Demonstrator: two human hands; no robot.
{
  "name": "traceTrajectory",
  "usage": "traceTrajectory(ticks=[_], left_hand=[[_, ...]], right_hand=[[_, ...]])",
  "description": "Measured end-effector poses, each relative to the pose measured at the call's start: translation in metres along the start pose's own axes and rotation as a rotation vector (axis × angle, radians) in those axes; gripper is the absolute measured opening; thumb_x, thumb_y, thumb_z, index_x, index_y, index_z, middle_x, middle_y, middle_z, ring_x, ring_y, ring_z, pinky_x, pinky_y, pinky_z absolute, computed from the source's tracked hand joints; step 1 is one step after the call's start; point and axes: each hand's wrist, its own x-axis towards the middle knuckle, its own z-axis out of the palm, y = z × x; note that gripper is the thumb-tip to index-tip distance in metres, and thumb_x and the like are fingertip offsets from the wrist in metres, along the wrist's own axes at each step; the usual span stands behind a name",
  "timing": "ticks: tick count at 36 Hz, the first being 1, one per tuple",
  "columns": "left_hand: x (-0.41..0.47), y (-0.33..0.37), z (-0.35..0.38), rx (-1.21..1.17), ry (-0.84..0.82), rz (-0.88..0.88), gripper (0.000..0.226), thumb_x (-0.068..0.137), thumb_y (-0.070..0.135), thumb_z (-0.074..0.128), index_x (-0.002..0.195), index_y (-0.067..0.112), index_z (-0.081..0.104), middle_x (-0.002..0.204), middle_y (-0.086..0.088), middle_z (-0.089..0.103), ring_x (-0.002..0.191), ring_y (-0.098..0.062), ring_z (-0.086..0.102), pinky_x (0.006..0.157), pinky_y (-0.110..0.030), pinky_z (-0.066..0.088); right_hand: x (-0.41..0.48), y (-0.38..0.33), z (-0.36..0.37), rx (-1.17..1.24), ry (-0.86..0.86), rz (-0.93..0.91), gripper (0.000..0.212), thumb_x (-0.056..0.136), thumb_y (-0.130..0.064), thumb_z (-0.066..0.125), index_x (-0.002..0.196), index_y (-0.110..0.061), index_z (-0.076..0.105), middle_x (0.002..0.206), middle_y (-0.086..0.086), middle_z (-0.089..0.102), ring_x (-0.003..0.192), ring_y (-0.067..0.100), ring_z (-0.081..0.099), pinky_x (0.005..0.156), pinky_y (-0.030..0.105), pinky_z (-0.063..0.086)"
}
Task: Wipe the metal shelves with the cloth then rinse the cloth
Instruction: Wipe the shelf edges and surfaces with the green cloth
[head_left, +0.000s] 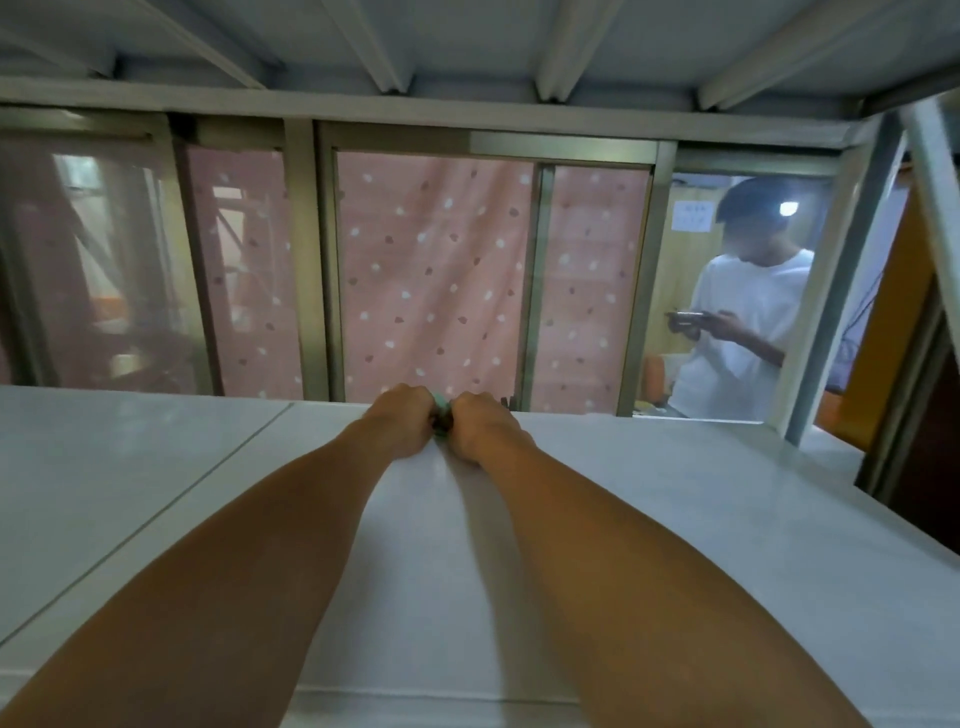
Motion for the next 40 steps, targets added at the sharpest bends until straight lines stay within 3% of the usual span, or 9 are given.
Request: traceTrajectory(ticks=[9, 16, 21, 25, 27, 29, 32, 36, 40], left_hand=[[0.014, 0.059, 0.019, -0.029, -0.012, 0.040, 0.032, 0.090, 0.008, 0.051, 0.104, 0.023, 0.076, 0.103, -0.010, 0.072, 0.090, -0.030, 0.065, 0.078, -0.030, 0.049], [0.030, 0.131, 0.044, -0.114, -0.027, 0.081, 0.026, 0.090, 0.017, 0.056, 0.102, 0.026, 0.076, 0.108, -0.007, 0.072, 0.094, -0.028, 0.066, 0.084, -0.028, 0.049], [0.042, 0.196, 0.060, -0.197, -0.039, 0.065, 0.021, 0.088, 0.014, 0.058, 0.090, 0.024, 0.077, 0.109, -0.013, 0.071, 0.097, -0.032, 0.066, 0.091, -0.036, 0.053], [0.053, 0.249, 0.073, -0.181, -0.082, 0.143, 0.026, 0.089, 0.016, 0.057, 0.105, 0.023, 0.076, 0.111, -0.008, 0.070, 0.099, -0.032, 0.065, 0.088, -0.029, 0.050], [0.059, 0.275, 0.083, -0.178, -0.079, 0.196, 0.026, 0.088, 0.017, 0.058, 0.107, 0.023, 0.075, 0.115, -0.011, 0.070, 0.103, -0.034, 0.064, 0.092, -0.033, 0.051], [0.061, 0.302, 0.092, -0.181, -0.089, 0.229, 0.026, 0.089, 0.014, 0.056, 0.109, 0.016, 0.073, 0.115, -0.015, 0.068, 0.106, -0.035, 0.062, 0.090, -0.034, 0.050], [0.060, 0.342, 0.101, -0.175, -0.100, 0.236, 0.024, 0.094, 0.010, 0.049, 0.110, 0.003, 0.066, 0.114, -0.017, 0.065, 0.106, -0.035, 0.060, 0.085, -0.034, 0.047], [0.059, 0.377, 0.112, -0.199, -0.097, 0.268, 0.024, 0.095, 0.009, 0.048, 0.108, 0.001, 0.066, 0.113, -0.019, 0.065, 0.105, -0.035, 0.061, 0.083, -0.034, 0.047], [0.051, 0.400, 0.116, -0.255, -0.131, 0.254, 0.026, 0.096, 0.003, 0.047, 0.115, -0.005, 0.063, 0.119, -0.025, 0.061, 0.112, -0.038, 0.058, 0.091, -0.037, 0.046]], right_hand=[[-0.009, 0.061, -0.019, -0.069, 0.004, 0.012, 0.031, 0.096, -0.015, 0.050, 0.126, -0.009, 0.059, 0.123, 0.014, 0.060, 0.112, 0.033, 0.059, 0.089, 0.040, 0.048], [-0.020, 0.134, -0.042, -0.086, 0.029, 0.055, 0.031, 0.096, -0.018, 0.049, 0.125, -0.009, 0.058, 0.121, 0.015, 0.060, 0.111, 0.034, 0.059, 0.087, 0.040, 0.049], [-0.027, 0.192, -0.062, -0.101, 0.025, 0.122, 0.033, 0.097, -0.018, 0.049, 0.128, -0.009, 0.056, 0.127, 0.015, 0.058, 0.117, 0.033, 0.057, 0.092, 0.041, 0.047], [-0.041, 0.238, -0.079, -0.159, 0.036, 0.180, 0.037, 0.100, -0.015, 0.043, 0.135, -0.009, 0.052, 0.135, 0.014, 0.055, 0.124, 0.032, 0.055, 0.096, 0.041, 0.045], [-0.050, 0.261, -0.087, -0.179, 0.068, 0.217, 0.038, 0.101, -0.015, 0.042, 0.137, -0.008, 0.050, 0.136, 0.014, 0.055, 0.124, 0.033, 0.055, 0.096, 0.042, 0.045], [-0.058, 0.284, -0.094, -0.171, 0.101, 0.258, 0.038, 0.101, -0.017, 0.040, 0.137, -0.010, 0.051, 0.136, 0.014, 0.056, 0.123, 0.032, 0.056, 0.094, 0.037, 0.046], [-0.069, 0.314, -0.101, -0.207, 0.110, 0.295, 0.038, 0.102, -0.016, 0.037, 0.136, -0.009, 0.053, 0.135, 0.015, 0.057, 0.122, 0.032, 0.056, 0.079, 0.017, 0.046], [-0.088, 0.336, -0.116, -0.258, 0.147, 0.349, 0.035, 0.099, -0.013, 0.039, 0.128, -0.013, 0.060, 0.128, 0.009, 0.063, 0.116, 0.029, 0.061, 0.086, 0.034, 0.046], [-0.103, 0.347, -0.123, -0.349, 0.151, 0.353, 0.036, 0.099, -0.012, 0.043, 0.132, -0.015, 0.058, 0.130, 0.008, 0.060, 0.118, 0.029, 0.059, 0.089, 0.037, 0.048]])
